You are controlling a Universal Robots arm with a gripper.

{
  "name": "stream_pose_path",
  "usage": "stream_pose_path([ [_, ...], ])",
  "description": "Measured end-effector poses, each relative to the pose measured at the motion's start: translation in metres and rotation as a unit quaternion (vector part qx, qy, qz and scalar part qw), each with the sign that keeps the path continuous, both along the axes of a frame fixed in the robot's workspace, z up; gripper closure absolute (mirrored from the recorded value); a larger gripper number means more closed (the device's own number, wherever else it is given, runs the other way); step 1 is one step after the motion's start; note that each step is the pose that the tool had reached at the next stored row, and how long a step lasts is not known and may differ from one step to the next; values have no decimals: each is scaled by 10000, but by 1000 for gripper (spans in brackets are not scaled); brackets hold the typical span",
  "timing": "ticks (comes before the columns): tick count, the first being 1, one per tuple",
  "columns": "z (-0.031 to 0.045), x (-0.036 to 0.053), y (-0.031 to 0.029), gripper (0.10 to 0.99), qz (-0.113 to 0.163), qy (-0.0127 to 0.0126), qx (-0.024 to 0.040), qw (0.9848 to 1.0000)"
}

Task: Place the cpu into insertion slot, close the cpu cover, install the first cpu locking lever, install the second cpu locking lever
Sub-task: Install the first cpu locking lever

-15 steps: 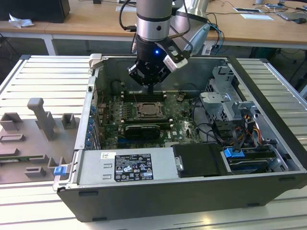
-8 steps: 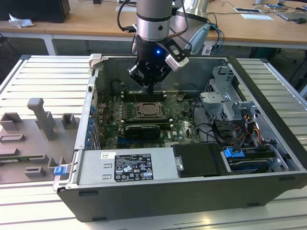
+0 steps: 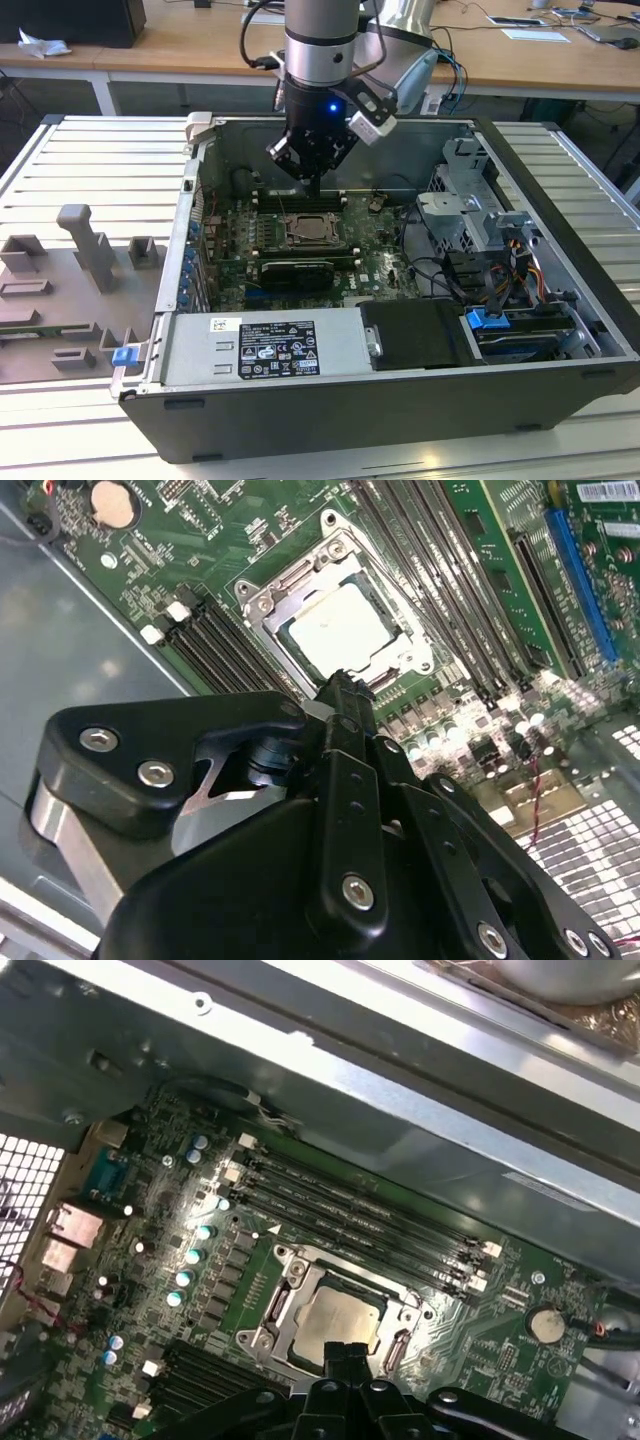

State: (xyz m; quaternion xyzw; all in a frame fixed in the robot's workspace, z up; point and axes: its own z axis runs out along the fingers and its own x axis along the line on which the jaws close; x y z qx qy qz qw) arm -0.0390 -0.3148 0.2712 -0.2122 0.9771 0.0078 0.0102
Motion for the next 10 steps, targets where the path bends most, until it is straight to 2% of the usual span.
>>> stream_pose_path([
  [10,0,0,0,980,484,0,0,9988],
])
